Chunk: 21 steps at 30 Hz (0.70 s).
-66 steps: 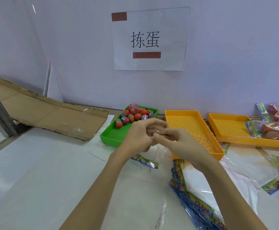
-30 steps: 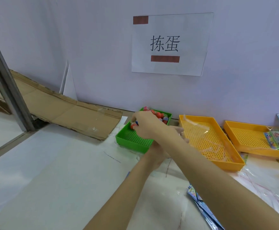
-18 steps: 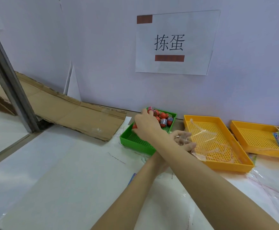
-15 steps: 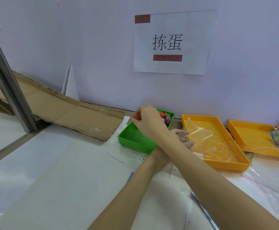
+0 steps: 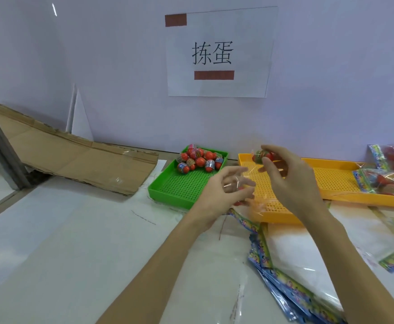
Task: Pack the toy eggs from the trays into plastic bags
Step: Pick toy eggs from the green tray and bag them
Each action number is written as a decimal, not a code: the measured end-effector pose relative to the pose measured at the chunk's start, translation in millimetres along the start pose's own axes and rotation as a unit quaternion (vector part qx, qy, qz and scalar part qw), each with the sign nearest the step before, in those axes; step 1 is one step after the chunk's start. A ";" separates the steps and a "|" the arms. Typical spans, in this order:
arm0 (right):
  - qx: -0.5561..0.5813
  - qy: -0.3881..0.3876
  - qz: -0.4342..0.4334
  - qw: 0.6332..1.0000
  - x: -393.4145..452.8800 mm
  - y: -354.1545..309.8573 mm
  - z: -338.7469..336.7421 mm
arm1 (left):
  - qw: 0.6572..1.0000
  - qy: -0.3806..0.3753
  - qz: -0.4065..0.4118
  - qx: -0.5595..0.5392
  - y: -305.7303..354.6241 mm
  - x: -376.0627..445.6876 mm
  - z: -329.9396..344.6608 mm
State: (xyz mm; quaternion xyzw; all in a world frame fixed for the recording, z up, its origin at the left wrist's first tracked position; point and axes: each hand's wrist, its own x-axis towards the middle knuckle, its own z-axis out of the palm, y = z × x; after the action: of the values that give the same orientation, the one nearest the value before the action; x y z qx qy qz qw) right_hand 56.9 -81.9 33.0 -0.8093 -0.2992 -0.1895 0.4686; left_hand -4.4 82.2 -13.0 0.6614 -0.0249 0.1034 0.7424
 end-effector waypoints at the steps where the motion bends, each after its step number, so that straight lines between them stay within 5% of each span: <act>1: 0.007 -0.010 0.014 1.000 1.4 7.6 -2.6 | 1.000 -0.002 0.003 0.000 0.6 0.0 -0.7; 21: 0.035 -0.213 0.031 0.976 5.7 15.7 -24.8 | 0.997 0.011 0.041 0.059 9.8 -2.5 -2.4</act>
State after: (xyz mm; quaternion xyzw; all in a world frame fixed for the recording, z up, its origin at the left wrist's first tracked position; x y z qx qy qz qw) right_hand 70.8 -107.8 38.3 -0.8234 -0.3732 0.0128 0.4273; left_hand -8.9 85.3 -4.1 0.7013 -0.0379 0.1426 0.6974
